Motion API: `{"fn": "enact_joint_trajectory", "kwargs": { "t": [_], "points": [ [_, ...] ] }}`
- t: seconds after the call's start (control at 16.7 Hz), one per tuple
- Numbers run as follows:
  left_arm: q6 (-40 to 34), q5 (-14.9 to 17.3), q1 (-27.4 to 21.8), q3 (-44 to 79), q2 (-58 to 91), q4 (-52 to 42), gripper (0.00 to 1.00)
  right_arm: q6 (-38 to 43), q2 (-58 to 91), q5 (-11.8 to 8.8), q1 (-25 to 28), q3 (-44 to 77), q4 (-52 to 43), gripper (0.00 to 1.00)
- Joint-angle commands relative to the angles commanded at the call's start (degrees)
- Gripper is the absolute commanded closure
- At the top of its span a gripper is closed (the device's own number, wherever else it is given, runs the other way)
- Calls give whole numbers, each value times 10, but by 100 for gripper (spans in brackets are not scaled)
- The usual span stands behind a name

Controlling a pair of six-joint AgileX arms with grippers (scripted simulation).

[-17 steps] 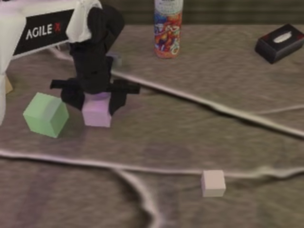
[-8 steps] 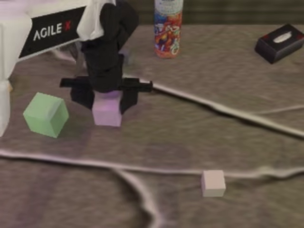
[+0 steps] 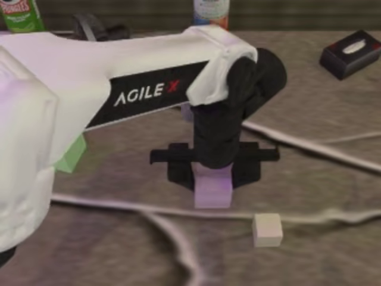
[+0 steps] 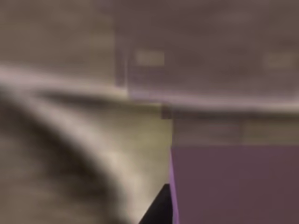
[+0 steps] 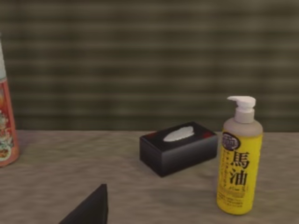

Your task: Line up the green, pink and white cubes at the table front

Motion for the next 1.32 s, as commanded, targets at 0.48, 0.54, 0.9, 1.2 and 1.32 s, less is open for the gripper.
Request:
{"fn": "enact_joint_trajectory", "kwargs": {
  "t": [0.48,0.54,0.9,1.2,1.32],
  "points": [
    [-31,-1,-30,-7,-10,4,100,0,0,0,0,0,0,0],
    [-31,-1,-30,-14,-8,11,100,0,0,0,0,0,0,0],
    [-33,-1,-32,-93,26,128,100,0,0,0,0,0,0,0],
    [-33,-1,-33,-103,31,140,100,0,0,0,0,0,0,0],
    [-33,-1,-33,-103,31,140,85,0,0,0,0,0,0,0]
  ]
}}
